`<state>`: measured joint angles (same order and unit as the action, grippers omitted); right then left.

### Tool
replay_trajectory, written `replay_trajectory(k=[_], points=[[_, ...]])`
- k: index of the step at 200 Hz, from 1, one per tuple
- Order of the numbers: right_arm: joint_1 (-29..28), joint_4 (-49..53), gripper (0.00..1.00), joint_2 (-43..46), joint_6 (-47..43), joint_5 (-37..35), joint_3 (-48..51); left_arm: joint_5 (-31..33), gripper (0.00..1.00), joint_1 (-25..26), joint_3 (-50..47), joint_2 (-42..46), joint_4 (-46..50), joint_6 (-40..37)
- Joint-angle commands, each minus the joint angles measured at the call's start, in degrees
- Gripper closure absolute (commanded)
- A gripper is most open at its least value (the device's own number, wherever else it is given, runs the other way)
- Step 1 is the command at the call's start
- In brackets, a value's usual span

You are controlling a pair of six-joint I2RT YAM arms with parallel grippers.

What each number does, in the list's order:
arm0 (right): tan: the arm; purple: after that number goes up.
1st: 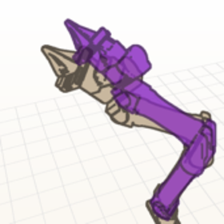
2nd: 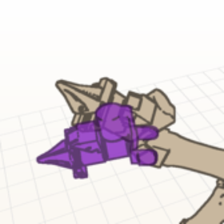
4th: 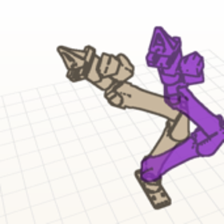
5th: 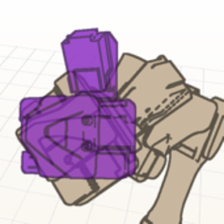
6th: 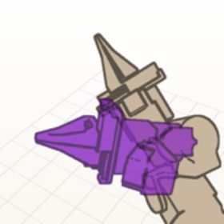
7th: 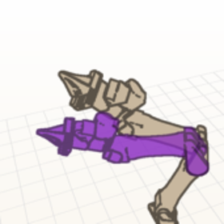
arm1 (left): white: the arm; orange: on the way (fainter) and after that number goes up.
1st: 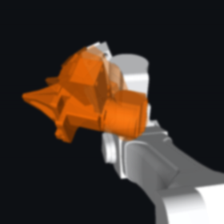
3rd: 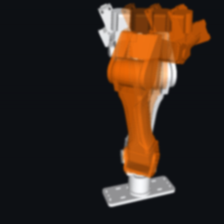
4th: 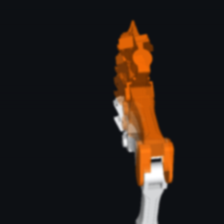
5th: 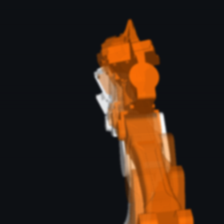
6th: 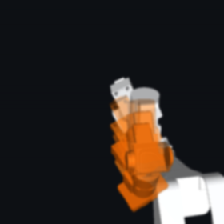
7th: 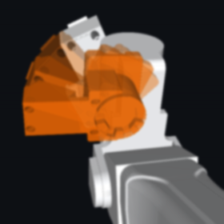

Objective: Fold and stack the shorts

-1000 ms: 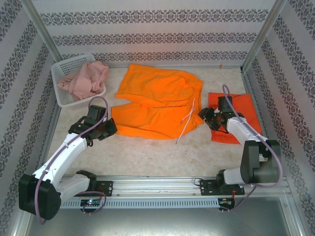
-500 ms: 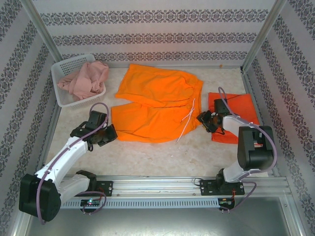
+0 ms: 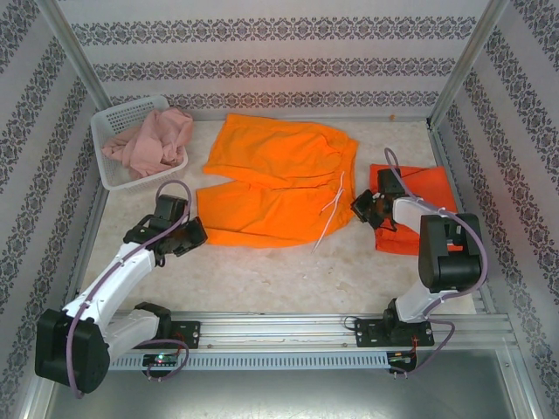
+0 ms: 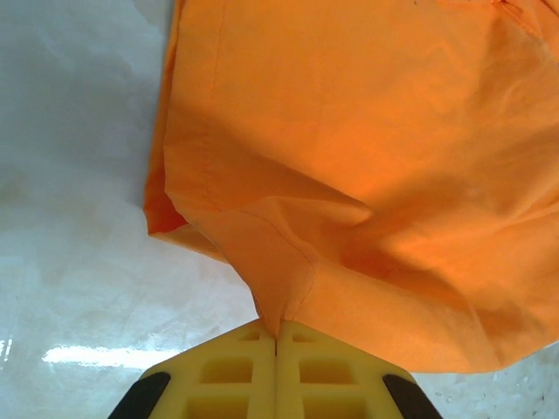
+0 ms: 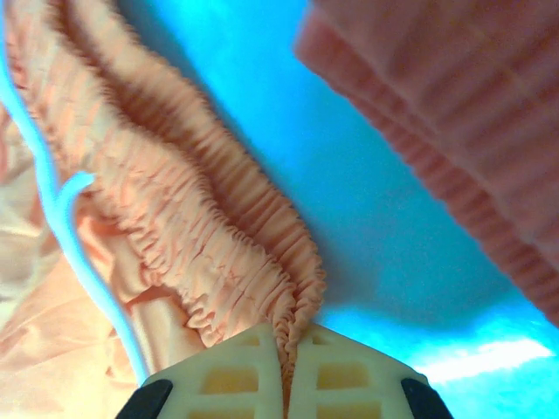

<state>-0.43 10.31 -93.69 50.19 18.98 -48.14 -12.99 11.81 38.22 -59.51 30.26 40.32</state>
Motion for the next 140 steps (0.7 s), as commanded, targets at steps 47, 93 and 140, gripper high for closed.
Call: replay_trajectory(k=[47, 93, 140], points=[[0.37, 7.76, 1.00, 7.78, -4.85, 5.02, -11.02, -0.86, 1.00, -7.24, 14.86, 1.15, 5.10, -6.95], [0.34, 15.43, 1.00, 13.37, -8.01, 5.51, -16.24, -1.51, 1.00, -9.53, 22.45, 2.69, 10.88, -10.06], [0.25, 18.26, 1.00, 18.82, -8.21, 5.97, -13.16, -1.02, 1.00, -9.59, 21.96, 7.81, 14.49, -9.22]])
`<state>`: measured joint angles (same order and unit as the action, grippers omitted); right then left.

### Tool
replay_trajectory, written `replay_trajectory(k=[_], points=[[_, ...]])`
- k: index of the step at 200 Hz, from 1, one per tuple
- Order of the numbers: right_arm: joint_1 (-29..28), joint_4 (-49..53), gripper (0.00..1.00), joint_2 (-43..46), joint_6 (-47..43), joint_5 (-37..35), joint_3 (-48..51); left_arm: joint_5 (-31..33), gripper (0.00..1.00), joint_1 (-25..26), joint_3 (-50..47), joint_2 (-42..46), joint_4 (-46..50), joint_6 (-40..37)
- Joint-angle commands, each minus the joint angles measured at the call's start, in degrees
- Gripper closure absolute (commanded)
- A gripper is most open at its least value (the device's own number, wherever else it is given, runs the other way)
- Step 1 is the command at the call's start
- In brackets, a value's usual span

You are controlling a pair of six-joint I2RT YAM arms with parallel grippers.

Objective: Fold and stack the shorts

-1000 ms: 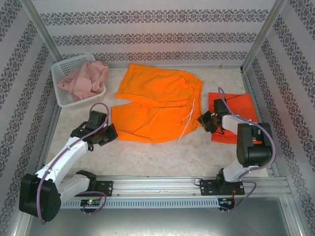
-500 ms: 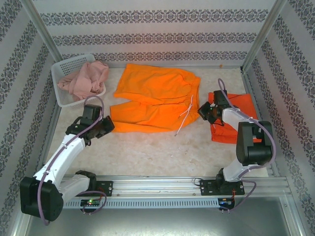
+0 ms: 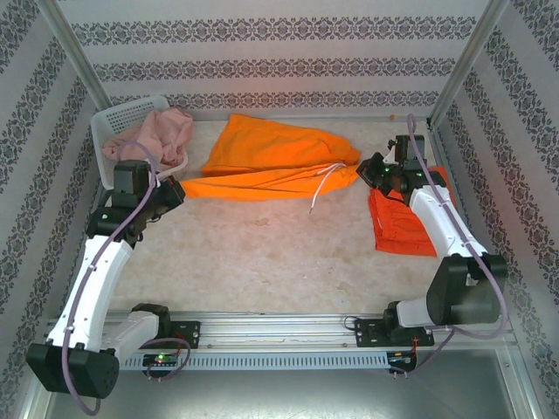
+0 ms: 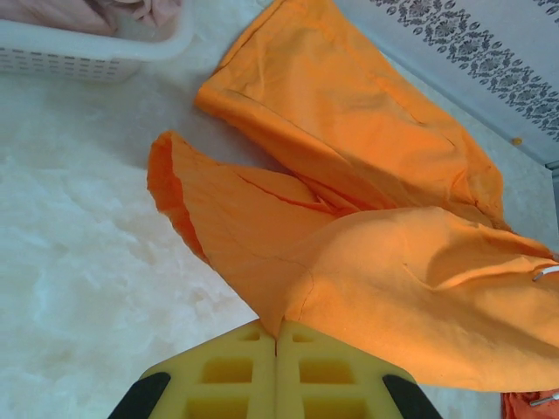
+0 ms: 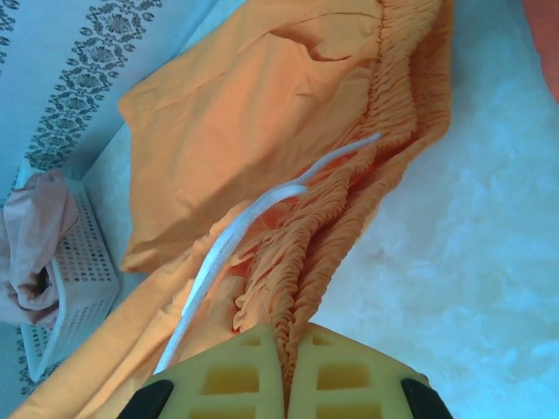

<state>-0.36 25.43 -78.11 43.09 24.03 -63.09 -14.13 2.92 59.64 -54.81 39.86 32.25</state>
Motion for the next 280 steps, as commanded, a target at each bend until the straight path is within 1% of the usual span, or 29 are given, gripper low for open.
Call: replay_trajectory(k=[1, 22, 64, 96, 122, 153, 187, 216, 236, 260, 280], points=[[0.19, 3.09, 1.00, 3.32, -1.09, 0.97, 1.85, 0.18, 1.00, -0.67, 0.60, 3.21, 4.93, -1.19], [0.18, 3.51, 1.00, 4.92, -0.65, 1.77, 2.44, 2.30, 1.00, -0.65, 4.26, 4.42, 6.70, -2.52], [-0.37, 6.17, 1.00, 7.12, -0.71, 3.71, 2.95, 4.17, 1.00, -0.64, 15.20, 2.23, 12.03, -6.71], [-2.10, 9.61, 1.00, 9.14, -0.41, 3.33, 5.46, 0.85, 1.00, -0.66, 20.65, 0.07, 14.20, -7.38], [-3.91, 10.74, 1.00, 9.49, 0.38, 1.28, 8.54, -1.18, 1.00, -0.63, 20.08, -1.88, 14.45, -7.71], [-4.03, 7.45, 1.00, 6.68, 3.97, 1.76, 8.91, -1.71, 1.00, -0.71, 17.09, -4.66, 10.87, -7.88], [-3.80, 6.41, 1.00, 1.70, 4.63, 0.77, 2.40, -0.28, 1.00, -0.72, 16.90, -9.40, 5.49, -8.25], [-2.92, 4.45, 1.00, -2.38, 5.87, 1.26, -1.08, 0.88, 1.00, -0.72, 18.18, -14.11, 1.23, -8.39], [-2.13, 2.37, 1.00, -5.03, 7.45, 3.01, -2.30, 1.02, 1.00, -0.92, 19.82, -17.22, -0.97, -8.08], [-1.38, 1.27, 1.00, -7.42, 8.25, 4.53, -4.37, 0.68, 1.00, -1.31, 22.68, -20.34, -2.43, -7.88], [-0.72, 0.78, 1.00, -8.27, 8.57, 4.46, -6.02, 0.40, 1.00, -1.85, 25.55, -22.47, -2.69, -8.06]])
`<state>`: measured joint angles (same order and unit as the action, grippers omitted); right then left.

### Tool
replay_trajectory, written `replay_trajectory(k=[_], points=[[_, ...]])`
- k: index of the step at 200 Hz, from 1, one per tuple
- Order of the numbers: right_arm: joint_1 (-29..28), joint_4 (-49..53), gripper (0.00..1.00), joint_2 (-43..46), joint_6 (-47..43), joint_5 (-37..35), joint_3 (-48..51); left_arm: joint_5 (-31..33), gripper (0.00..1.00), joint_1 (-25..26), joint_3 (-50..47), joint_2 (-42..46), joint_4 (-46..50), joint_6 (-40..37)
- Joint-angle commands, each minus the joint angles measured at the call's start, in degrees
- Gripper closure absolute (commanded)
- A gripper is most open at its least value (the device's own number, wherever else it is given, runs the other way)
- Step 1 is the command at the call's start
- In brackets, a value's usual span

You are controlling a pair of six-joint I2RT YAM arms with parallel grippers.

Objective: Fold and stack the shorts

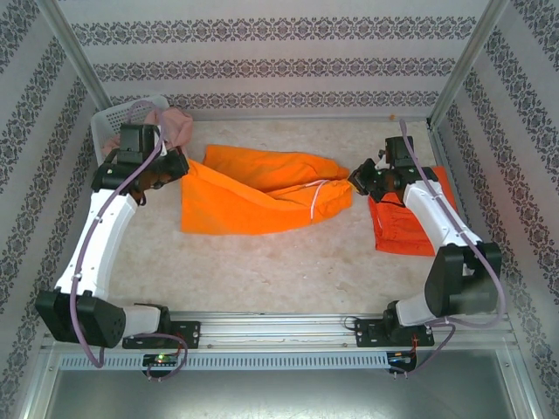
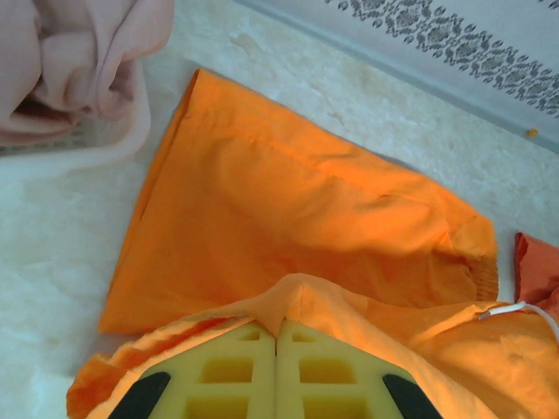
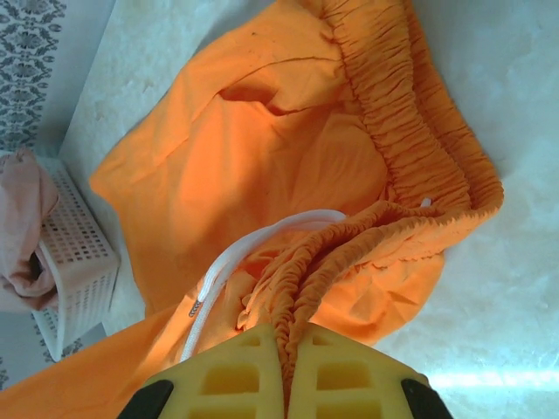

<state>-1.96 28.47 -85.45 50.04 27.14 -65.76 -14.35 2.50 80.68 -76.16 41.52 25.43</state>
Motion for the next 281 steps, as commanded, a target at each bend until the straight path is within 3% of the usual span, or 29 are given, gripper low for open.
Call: replay_trajectory(k=[1, 127, 190, 219, 239, 254, 281], points=[[0.93, -2.27, 1.00, -0.93, 1.58, 1.30, -3.38, 0.63, 1.00, -1.53, 4.62, -1.24, -4.34, -1.25], [3.01, -5.25, 1.00, -13.00, 3.02, 1.25, -14.05, -3.71, 1.00, -2.96, 14.70, -16.09, -7.28, 0.66], [3.70, -7.29, 1.00, -23.47, 5.95, 1.30, -21.77, -3.46, 1.00, -3.30, 24.79, -29.71, -6.77, 1.08], [4.32, -7.52, 0.88, -29.95, 8.47, 0.99, -28.65, -2.71, 1.00, -3.69, 31.73, -37.85, -6.12, 2.06], [4.90, -6.92, 0.78, -36.12, 11.55, 1.79, -36.55, -4.06, 0.90, -3.86, 40.12, -45.00, -4.90, 3.98], [5.33, -6.66, 0.53, -40.82, 14.66, 3.38, -43.12, -5.32, 0.75, -4.02, 50.55, -51.82, -1.56, 5.09], [6.24, -9.36, 0.29, -43.51, 20.96, 5.54, -49.64, -9.11, 0.48, -4.70, 75.85, -63.25, 7.73, 7.70]])
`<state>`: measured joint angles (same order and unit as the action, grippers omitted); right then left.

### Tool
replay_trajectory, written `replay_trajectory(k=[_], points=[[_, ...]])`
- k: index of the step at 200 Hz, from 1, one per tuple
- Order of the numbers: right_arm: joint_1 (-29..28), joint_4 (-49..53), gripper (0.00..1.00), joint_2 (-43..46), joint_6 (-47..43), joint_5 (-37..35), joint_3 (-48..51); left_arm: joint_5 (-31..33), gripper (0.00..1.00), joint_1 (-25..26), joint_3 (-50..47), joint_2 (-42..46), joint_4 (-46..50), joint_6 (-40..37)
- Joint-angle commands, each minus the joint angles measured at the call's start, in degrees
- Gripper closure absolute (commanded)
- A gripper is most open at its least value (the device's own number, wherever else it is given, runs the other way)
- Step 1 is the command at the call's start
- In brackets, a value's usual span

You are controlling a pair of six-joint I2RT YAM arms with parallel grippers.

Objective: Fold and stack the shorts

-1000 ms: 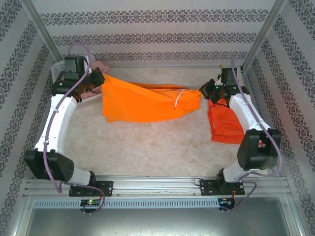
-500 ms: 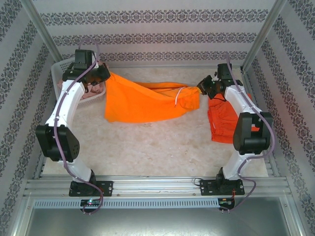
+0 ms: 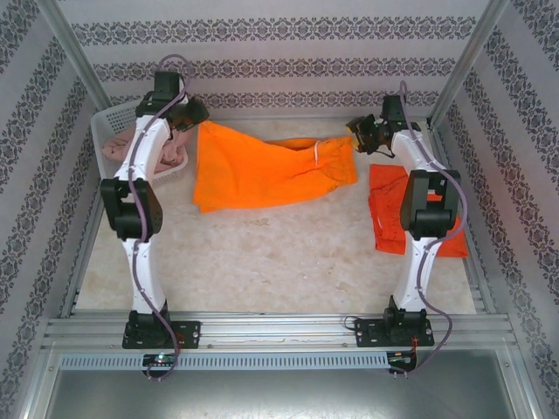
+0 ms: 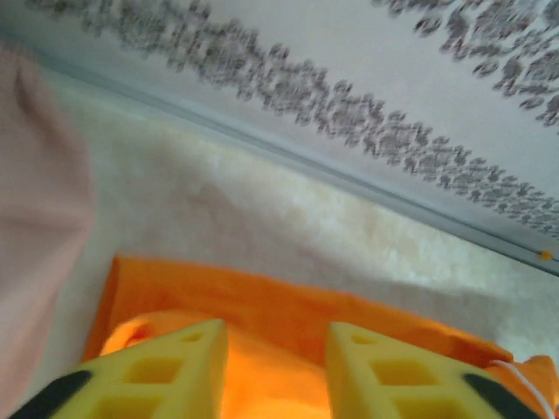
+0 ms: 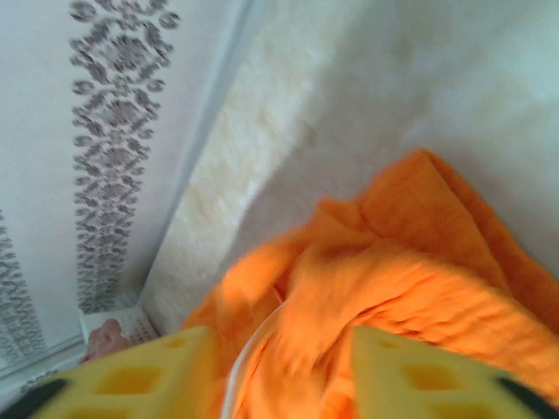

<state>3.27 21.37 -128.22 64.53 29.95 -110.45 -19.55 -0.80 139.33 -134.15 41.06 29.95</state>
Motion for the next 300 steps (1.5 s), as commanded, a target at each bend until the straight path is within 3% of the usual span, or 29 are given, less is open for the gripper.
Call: replay_trajectory(k=[1, 14, 40, 62, 88, 106, 129, 197, 254, 300], points=[[1.03, -2.45, 0.29, -0.63, 6.57, 2.64, -4.99, -3.96, 0.47, -1.40, 17.91, -5.39, 8.39, 3.27], [1.19, -3.44, 0.23, 1.63, 6.60, 1.06, -4.57, -4.82, 0.36, -1.41, 21.06, -4.52, 8.82, 3.69], [0.66, -8.57, 0.13, 7.87, 6.54, 0.47, 3.09, -7.41, 0.22, -0.30, 11.30, 5.09, 6.54, 2.15], [-1.11, -13.22, 0.06, 10.86, 7.05, 2.21, 10.39, -8.72, 0.15, 2.22, -6.83, 15.26, 0.18, 0.87], [-4.27, -13.86, 0.02, 9.82, 5.17, 3.86, 12.89, -9.15, 0.07, 5.37, -33.17, 26.86, -16.21, 4.94], [-5.96, -13.46, 0.02, 7.15, 4.20, 4.14, 12.67, -9.25, 0.06, 6.62, -47.10, 31.23, -25.77, 8.95], [-7.19, -13.45, 0.02, 3.36, 3.95, 4.60, 12.41, -9.45, 0.06, 7.69, -57.50, 32.19, -31.92, 11.25], [-7.14, -13.67, 0.02, 3.40, 0.31, 2.94, 21.60, -8.01, 0.06, 8.52, -74.62, 31.69, -39.25, 10.45], [-7.00, -15.86, 0.02, 9.23, -0.81, 3.59, 33.59, -6.12, 0.07, 7.70, -85.46, 33.50, -40.83, 8.86], [-8.11, -18.69, 0.02, 20.30, -0.61, 4.59, 49.64, -5.30, 0.06, 4.57, -95.39, 40.00, -39.66, 6.77]])
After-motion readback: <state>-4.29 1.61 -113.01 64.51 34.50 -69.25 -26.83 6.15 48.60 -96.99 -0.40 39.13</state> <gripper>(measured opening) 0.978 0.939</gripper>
